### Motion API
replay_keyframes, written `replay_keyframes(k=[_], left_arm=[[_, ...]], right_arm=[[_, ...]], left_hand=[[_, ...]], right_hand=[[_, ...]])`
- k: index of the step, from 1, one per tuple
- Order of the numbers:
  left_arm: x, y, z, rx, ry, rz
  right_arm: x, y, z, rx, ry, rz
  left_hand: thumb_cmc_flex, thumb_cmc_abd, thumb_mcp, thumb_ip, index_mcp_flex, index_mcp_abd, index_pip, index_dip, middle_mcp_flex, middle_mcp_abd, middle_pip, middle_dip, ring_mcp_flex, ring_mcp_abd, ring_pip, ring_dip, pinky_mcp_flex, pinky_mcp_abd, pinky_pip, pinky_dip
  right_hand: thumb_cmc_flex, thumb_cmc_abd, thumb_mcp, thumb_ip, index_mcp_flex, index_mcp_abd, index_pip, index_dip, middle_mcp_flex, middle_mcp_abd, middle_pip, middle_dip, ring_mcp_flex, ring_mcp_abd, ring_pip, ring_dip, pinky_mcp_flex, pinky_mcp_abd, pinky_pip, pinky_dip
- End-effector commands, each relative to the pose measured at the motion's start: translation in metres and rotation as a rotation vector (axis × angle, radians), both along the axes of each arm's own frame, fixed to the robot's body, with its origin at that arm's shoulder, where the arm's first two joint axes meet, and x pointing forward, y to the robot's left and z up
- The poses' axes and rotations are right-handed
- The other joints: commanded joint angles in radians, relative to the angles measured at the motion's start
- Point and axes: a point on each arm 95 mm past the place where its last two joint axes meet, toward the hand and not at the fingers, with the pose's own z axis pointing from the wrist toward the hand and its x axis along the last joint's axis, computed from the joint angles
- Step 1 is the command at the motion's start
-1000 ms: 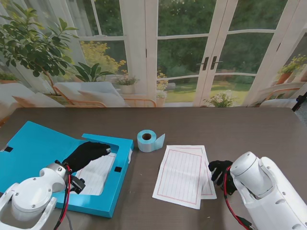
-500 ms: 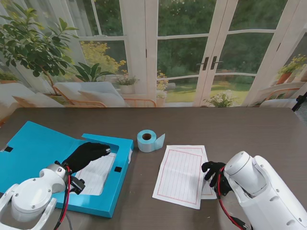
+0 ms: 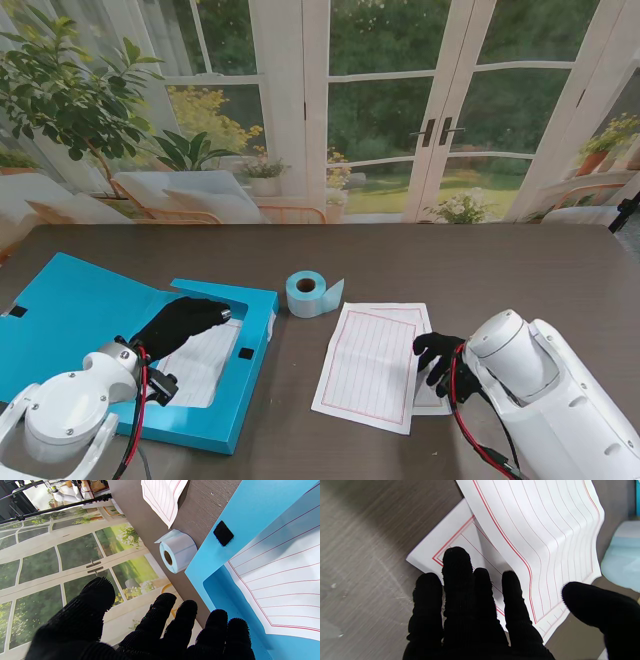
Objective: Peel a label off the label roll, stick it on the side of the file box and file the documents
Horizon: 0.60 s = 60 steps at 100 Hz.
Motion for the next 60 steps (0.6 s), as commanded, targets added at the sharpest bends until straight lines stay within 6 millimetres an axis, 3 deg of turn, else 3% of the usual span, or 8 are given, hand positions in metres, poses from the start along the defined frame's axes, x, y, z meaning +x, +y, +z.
replay_keyframes(k=[1,5,10,26,40,57,60], left_arm=[[-0.001,-0.002,-0.001,-0.004,0.008,-0.018],[-0.001,-0.002,-0.001,-0.004,0.008,-0.019],[-0.001,-0.002,-0.001,-0.003,0.008,-0.019],[-0.001,-0.002,-0.002,-0.001,0.012,-0.017],[-0.001,-0.003,-0.002,-0.002,0.015,-0.017],[-0.001,-0.003,-0.002,-0.005,0.016,-0.017],[-0.001,-0.003,-0.002,-0.005,0.017,-0.017]], right_arm=[[-0.004,0.002,-0.006,0.033,0.045,-0.075],[-0.004,0.002,-0.006,0.065,0.044,-0.098],[-0.003,0.003,-0.005,0.116,0.044,-0.135],[-0.005,0.004,-0.004,0.232,0.05,-0.185],[-0.006,0.009,-0.002,0.347,0.053,-0.2],[-0.006,0.019,0.001,0.402,0.063,-0.182],[-0.006,0.02,0.001,0.41,0.059,-0.179]], left_hand=[[0.013,0.021,-0.021,-0.005,0.027,-0.005,-0.011,0.006,-0.002,0.004,-0.002,0.0,0.004,0.016,-0.015,0.006,0.01,-0.006,-0.024,0.016],[0.013,0.018,-0.023,-0.005,0.026,-0.004,-0.011,0.006,-0.003,0.004,-0.002,0.0,0.003,0.016,-0.015,0.006,0.01,-0.006,-0.024,0.016],[0.014,0.019,-0.023,-0.005,0.027,-0.004,-0.011,0.006,-0.004,0.005,-0.003,0.0,0.003,0.017,-0.015,0.006,0.01,-0.006,-0.024,0.016],[0.013,0.02,-0.024,-0.004,0.024,-0.004,-0.012,0.006,-0.003,0.004,-0.002,0.0,0.004,0.016,-0.016,0.006,0.008,-0.006,-0.025,0.017],[0.011,0.02,-0.025,-0.004,0.025,-0.005,-0.012,0.006,-0.004,0.003,-0.003,0.0,0.004,0.016,-0.017,0.006,0.009,-0.007,-0.025,0.018],[0.013,0.021,-0.027,-0.004,0.025,-0.004,-0.012,0.006,-0.004,0.005,-0.002,0.0,0.004,0.016,-0.018,0.006,0.008,-0.007,-0.026,0.018],[0.013,0.022,-0.026,-0.004,0.025,-0.004,-0.012,0.006,-0.004,0.005,-0.003,0.0,0.005,0.016,-0.018,0.006,0.008,-0.007,-0.026,0.018]], right_hand=[[0.037,-0.07,0.016,0.033,0.061,-0.041,0.049,0.023,-0.033,-0.005,0.011,0.011,-0.039,-0.019,0.019,0.005,0.09,-0.029,0.03,0.019],[0.068,-0.089,0.008,0.07,0.078,-0.051,0.066,0.048,-0.052,-0.005,0.006,0.005,-0.062,-0.022,0.016,0.006,0.067,-0.035,0.017,0.022],[0.098,-0.112,0.01,0.084,0.119,-0.061,0.088,0.065,-0.063,-0.002,0.005,0.003,-0.079,-0.018,0.015,0.007,0.047,-0.036,0.011,0.025],[0.216,-0.157,-0.025,0.038,0.175,-0.09,0.097,0.093,-0.11,0.002,-0.009,-0.002,-0.147,-0.02,0.009,0.012,-0.019,-0.05,-0.015,0.037],[0.298,-0.191,-0.043,-0.129,0.176,-0.12,0.127,-0.004,-0.159,0.002,-0.053,-0.024,-0.225,-0.009,-0.019,0.015,-0.095,-0.054,-0.064,0.058],[0.368,-0.183,-0.082,-0.296,0.123,-0.146,0.103,-0.011,-0.202,-0.005,-0.086,-0.04,-0.288,0.004,-0.052,0.016,-0.149,-0.057,-0.103,0.071],[0.384,-0.187,-0.08,-0.346,0.113,-0.152,0.094,0.001,-0.211,-0.009,-0.092,-0.044,-0.299,0.007,-0.063,0.018,-0.158,-0.058,-0.116,0.078]])
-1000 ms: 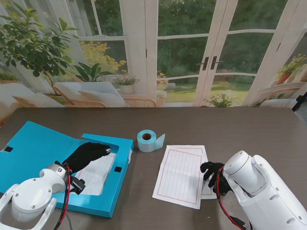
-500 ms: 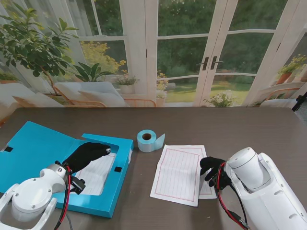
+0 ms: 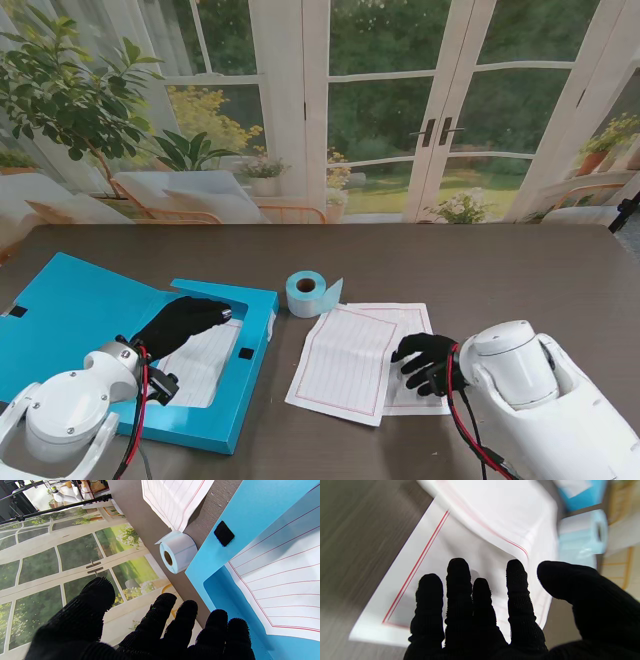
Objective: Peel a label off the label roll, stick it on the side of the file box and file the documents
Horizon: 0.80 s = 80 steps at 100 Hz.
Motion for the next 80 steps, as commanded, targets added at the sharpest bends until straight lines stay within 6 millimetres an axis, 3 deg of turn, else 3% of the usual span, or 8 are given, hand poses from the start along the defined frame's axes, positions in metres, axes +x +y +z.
replay_keyframes(k=[1,10,18,29,45,60,69,80], left_arm=[[-0.002,-0.002,-0.002,-0.006,0.015,-0.014],[-0.002,-0.002,-0.002,-0.006,0.015,-0.013],[-0.003,-0.001,-0.002,-0.007,0.016,-0.011],[-0.003,-0.002,-0.002,-0.008,0.017,-0.01],[-0.003,-0.002,-0.002,-0.008,0.019,-0.012],[-0.003,-0.001,-0.002,-0.008,0.019,-0.015],[-0.004,-0.001,-0.002,-0.008,0.02,-0.015],[-0.004,-0.001,-0.002,-0.006,0.022,-0.014]], right_arm=[[-0.001,0.005,0.007,0.107,0.055,0.02],[-0.001,0.01,0.007,0.129,0.033,0.023],[0.0,0.014,0.006,0.163,0.016,0.018],[0.0,0.02,0.005,0.187,-0.01,0.028],[0.0,0.03,0.004,0.235,-0.052,0.003],[0.0,0.038,0.002,0.239,-0.074,0.014],[0.0,0.043,0.001,0.227,-0.086,0.012],[0.0,0.046,0.001,0.195,-0.104,0.038]], left_hand=[[0.013,0.022,-0.026,-0.004,0.026,-0.007,-0.011,0.005,-0.003,-0.001,-0.002,0.0,0.005,0.016,-0.016,0.006,0.008,-0.007,-0.026,0.017],[0.013,0.021,-0.027,-0.004,0.025,-0.006,-0.011,0.005,-0.004,-0.002,-0.002,0.0,0.004,0.016,-0.017,0.006,0.008,-0.009,-0.026,0.017],[0.015,0.024,-0.028,-0.004,0.026,-0.007,-0.011,0.005,-0.004,-0.001,-0.002,0.0,0.005,0.016,-0.017,0.006,0.007,-0.009,-0.026,0.017],[0.017,0.026,-0.032,-0.004,0.024,-0.007,-0.012,0.005,-0.004,-0.003,-0.002,0.0,0.005,0.015,-0.017,0.006,0.007,-0.009,-0.026,0.017],[0.018,0.024,-0.035,-0.003,0.025,-0.007,-0.012,0.005,-0.004,-0.002,-0.002,0.0,0.005,0.015,-0.017,0.007,0.006,-0.009,-0.027,0.017],[0.018,0.025,-0.036,-0.003,0.025,-0.008,-0.011,0.005,-0.004,-0.002,-0.002,0.001,0.005,0.015,-0.017,0.007,0.007,-0.01,-0.027,0.017],[0.018,0.027,-0.034,-0.003,0.025,-0.008,-0.012,0.005,-0.005,-0.003,-0.002,0.0,0.006,0.016,-0.017,0.007,0.006,-0.01,-0.027,0.017],[0.018,0.028,-0.037,-0.003,0.025,-0.008,-0.011,0.005,-0.005,-0.003,-0.003,0.0,0.005,0.015,-0.017,0.007,0.006,-0.01,-0.027,0.017]], right_hand=[[0.034,-0.044,-0.019,-0.091,-0.022,-0.056,-0.01,0.015,-0.035,-0.01,-0.012,-0.016,-0.021,0.0,-0.012,0.017,-0.101,-0.022,-0.024,0.039],[0.086,-0.052,-0.043,-0.195,-0.042,-0.069,-0.024,0.034,-0.048,-0.015,-0.03,-0.027,-0.045,0.008,-0.035,0.016,-0.123,-0.019,-0.046,0.045],[0.126,-0.04,-0.057,-0.338,-0.056,-0.077,-0.027,0.035,-0.06,-0.02,-0.035,-0.03,-0.064,0.011,-0.047,0.02,-0.141,-0.02,-0.063,0.054],[0.163,-0.03,-0.065,-0.494,-0.064,-0.093,-0.013,0.014,-0.06,-0.024,-0.037,-0.03,-0.073,0.014,-0.055,0.022,-0.149,-0.021,-0.073,0.062],[0.195,-0.072,-0.039,-0.565,-0.049,-0.094,0.007,0.007,-0.039,-0.026,-0.035,-0.029,-0.066,0.015,-0.058,0.022,-0.15,-0.017,-0.076,0.063],[0.095,-0.152,0.17,-0.653,-0.023,-0.077,0.017,0.091,-0.008,-0.028,-0.028,-0.022,-0.034,0.014,-0.059,0.024,-0.13,-0.004,-0.078,0.07],[0.117,-0.164,0.151,-0.723,-0.013,-0.07,0.103,0.045,0.023,-0.026,-0.01,-0.012,-0.001,0.013,-0.045,0.027,-0.104,0.006,-0.075,0.067],[0.125,-0.165,0.118,-0.755,0.001,-0.067,0.198,0.029,0.064,-0.026,0.01,-0.002,0.043,0.008,-0.032,0.027,-0.068,0.015,-0.062,0.062]])
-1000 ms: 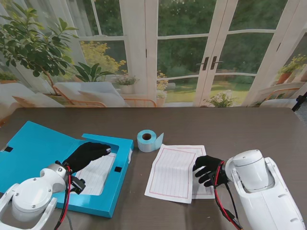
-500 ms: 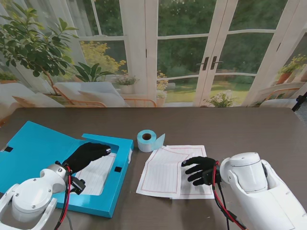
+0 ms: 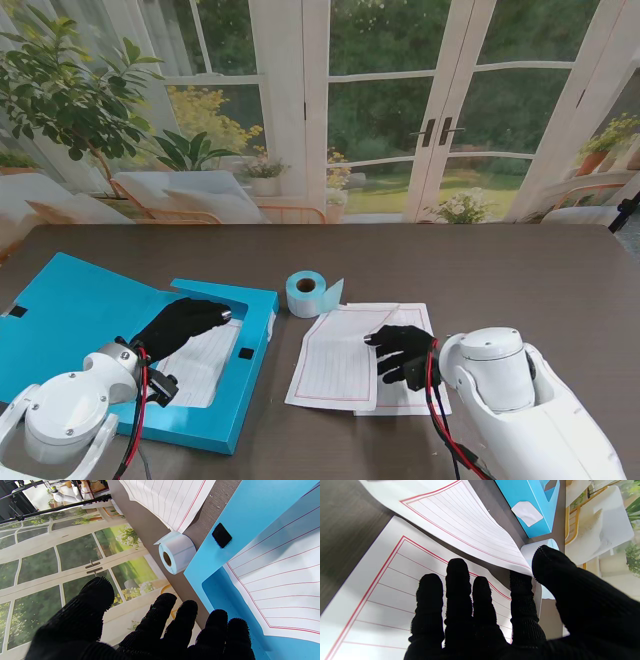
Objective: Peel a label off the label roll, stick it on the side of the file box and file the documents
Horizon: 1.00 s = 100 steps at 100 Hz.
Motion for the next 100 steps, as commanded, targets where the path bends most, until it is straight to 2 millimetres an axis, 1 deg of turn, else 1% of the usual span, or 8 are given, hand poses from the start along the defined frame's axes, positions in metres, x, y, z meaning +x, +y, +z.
replay_keyframes(k=[1,19,31,39,42,48,50,100], left_arm=[[-0.002,-0.002,-0.001,-0.003,0.016,-0.015],[-0.002,-0.002,-0.001,-0.001,0.016,-0.016],[-0.002,-0.001,-0.001,0.001,0.016,-0.018],[-0.002,-0.001,-0.001,0.002,0.016,-0.017],[-0.002,-0.001,-0.001,0.002,0.017,-0.017],[-0.002,-0.001,-0.001,0.003,0.017,-0.017],[-0.002,-0.001,-0.001,0.004,0.017,-0.017],[0.003,-0.002,0.01,0.013,-0.001,-0.029]], right_arm=[[-0.002,0.009,0.001,-0.005,-0.012,0.035],[-0.002,0.015,0.0,-0.061,-0.053,0.045],[-0.002,0.017,-0.002,-0.11,-0.095,0.024],[-0.002,0.017,-0.002,-0.118,-0.121,0.005],[-0.002,0.017,-0.002,-0.114,-0.126,-0.002],[-0.002,0.017,-0.001,-0.103,-0.142,-0.025],[-0.002,0.016,-0.001,-0.101,-0.148,-0.028],[-0.004,0.011,0.022,-0.06,-0.236,-0.059]], left_hand=[[0.019,0.026,-0.024,-0.003,0.025,-0.009,-0.011,0.005,-0.004,-0.002,-0.002,0.001,0.005,0.016,-0.016,0.006,0.006,-0.009,-0.027,0.017],[0.019,0.027,-0.025,-0.003,0.025,-0.007,-0.011,0.005,-0.005,-0.002,-0.003,0.0,0.005,0.016,-0.016,0.006,0.006,-0.009,-0.027,0.017],[0.019,0.029,-0.026,-0.003,0.024,-0.008,-0.011,0.005,-0.005,-0.003,-0.002,0.0,0.005,0.017,-0.017,0.006,0.006,-0.009,-0.027,0.017],[0.02,0.028,-0.027,-0.003,0.025,-0.008,-0.011,0.005,-0.005,-0.001,-0.003,0.0,0.004,0.017,-0.017,0.006,0.005,-0.009,-0.027,0.017],[0.019,0.029,-0.027,-0.003,0.024,-0.01,-0.012,0.005,-0.005,-0.002,-0.003,0.0,0.005,0.016,-0.017,0.006,0.005,-0.009,-0.027,0.017],[0.02,0.032,-0.027,-0.003,0.024,-0.01,-0.012,0.005,-0.005,-0.004,-0.003,0.0,0.005,0.015,-0.017,0.006,0.005,-0.01,-0.027,0.017],[0.02,0.032,-0.028,-0.003,0.024,-0.009,-0.012,0.005,-0.006,-0.004,-0.003,0.0,0.005,0.015,-0.017,0.006,0.006,-0.01,-0.027,0.017],[0.021,0.031,-0.029,-0.002,0.024,-0.008,-0.012,0.005,-0.005,-0.001,-0.002,0.0,0.007,0.015,-0.017,0.007,0.006,-0.009,-0.027,0.017]], right_hand=[[0.002,-0.062,-0.019,-0.044,0.028,-0.008,0.068,-0.011,0.037,-0.025,0.033,0.015,0.054,-0.008,0.018,0.015,-0.064,0.017,0.007,0.011],[0.046,-0.095,-0.03,-0.039,0.159,-0.024,0.207,-0.064,0.209,-0.046,0.062,0.028,0.189,-0.017,0.045,0.009,0.041,0.044,0.044,-0.011],[0.09,-0.193,0.063,0.179,0.313,-0.026,0.223,-0.092,0.468,-0.1,0.021,0.046,0.354,-0.034,0.05,-0.009,0.17,0.062,0.094,-0.058],[0.056,-0.186,0.052,0.56,0.369,-0.026,0.207,-0.093,0.587,-0.111,-0.039,0.061,0.443,-0.033,0.051,-0.012,0.238,0.068,0.129,-0.092],[0.032,-0.194,0.064,0.781,0.375,-0.02,0.199,-0.087,0.603,-0.111,-0.048,0.065,0.455,-0.027,0.051,-0.009,0.244,0.069,0.136,-0.098],[-0.035,-0.122,0.069,1.382,0.402,-0.006,0.164,-0.051,0.622,-0.101,-0.027,0.049,0.479,0.003,0.064,-0.042,0.256,0.083,0.149,-0.102],[-0.048,-0.1,0.081,1.452,0.41,-0.003,0.152,-0.039,0.626,-0.1,-0.024,0.046,0.484,0.007,0.065,-0.042,0.259,0.084,0.151,-0.103],[-0.016,-0.108,0.126,1.518,0.441,0.021,0.131,0.021,0.649,-0.079,-0.016,0.059,0.537,0.018,0.071,-0.054,0.295,0.082,0.166,-0.11]])
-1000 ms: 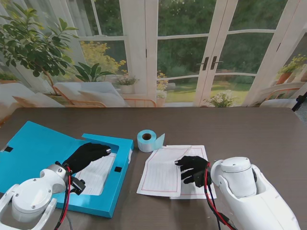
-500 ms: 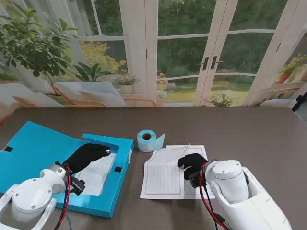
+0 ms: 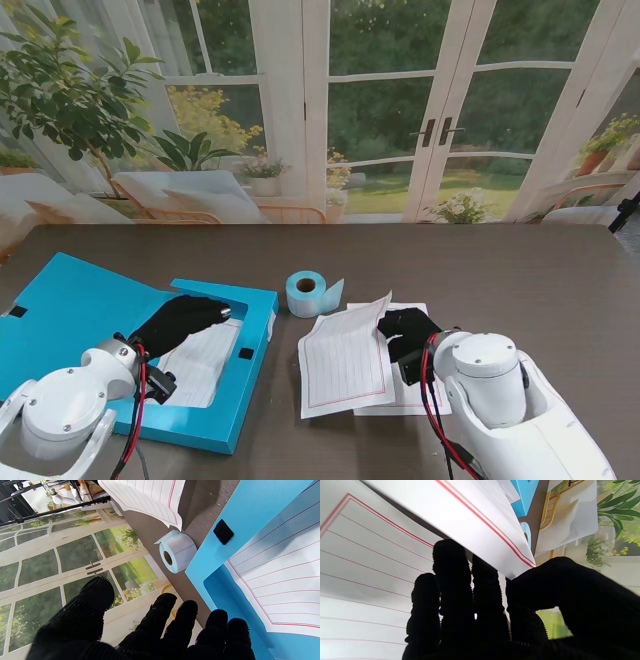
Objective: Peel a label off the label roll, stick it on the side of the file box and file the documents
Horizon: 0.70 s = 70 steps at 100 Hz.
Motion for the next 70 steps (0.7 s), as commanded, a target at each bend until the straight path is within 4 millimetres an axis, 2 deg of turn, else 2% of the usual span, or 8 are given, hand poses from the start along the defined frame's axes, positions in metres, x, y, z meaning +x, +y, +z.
replay_keyframes(k=[1,41,70], left_arm=[[0.001,-0.003,0.005,-0.002,0.001,-0.021],[0.009,-0.014,0.015,0.006,-0.014,-0.063],[0.018,-0.033,0.021,-0.016,-0.025,-0.122]], right_arm=[[-0.004,0.004,0.004,0.026,-0.003,0.01],[-0.01,0.0,0.023,0.067,-0.062,0.003],[-0.013,-0.001,0.043,0.1,-0.119,0.011]], left_hand=[[0.01,0.031,-0.011,-0.003,0.024,-0.008,-0.012,0.003,-0.005,-0.001,-0.002,0.0,0.007,0.015,-0.017,0.007,0.006,-0.01,-0.027,0.015],[0.011,0.033,-0.012,-0.003,0.023,-0.01,-0.013,0.003,-0.003,-0.001,-0.002,0.0,0.007,0.017,-0.016,0.007,0.006,-0.008,-0.027,0.016],[0.009,0.035,-0.015,-0.003,0.017,-0.019,-0.015,0.002,0.001,0.003,-0.001,0.0,0.016,0.021,-0.011,0.009,0.01,-0.006,-0.025,0.017]], right_hand=[[-0.006,-0.014,0.031,0.037,0.04,-0.018,0.0,0.02,0.03,0.002,0.023,0.015,0.064,-0.004,0.015,-0.004,0.276,0.01,0.049,-0.016],[0.007,-0.024,0.043,0.05,0.049,-0.005,0.004,0.041,0.037,0.011,0.037,0.023,0.088,-0.002,0.035,-0.008,0.297,0.009,0.056,-0.02],[0.009,-0.024,0.047,0.054,0.055,-0.002,0.0,0.054,0.04,0.016,0.04,0.027,0.095,-0.001,0.04,-0.011,0.304,0.014,0.06,-0.023]])
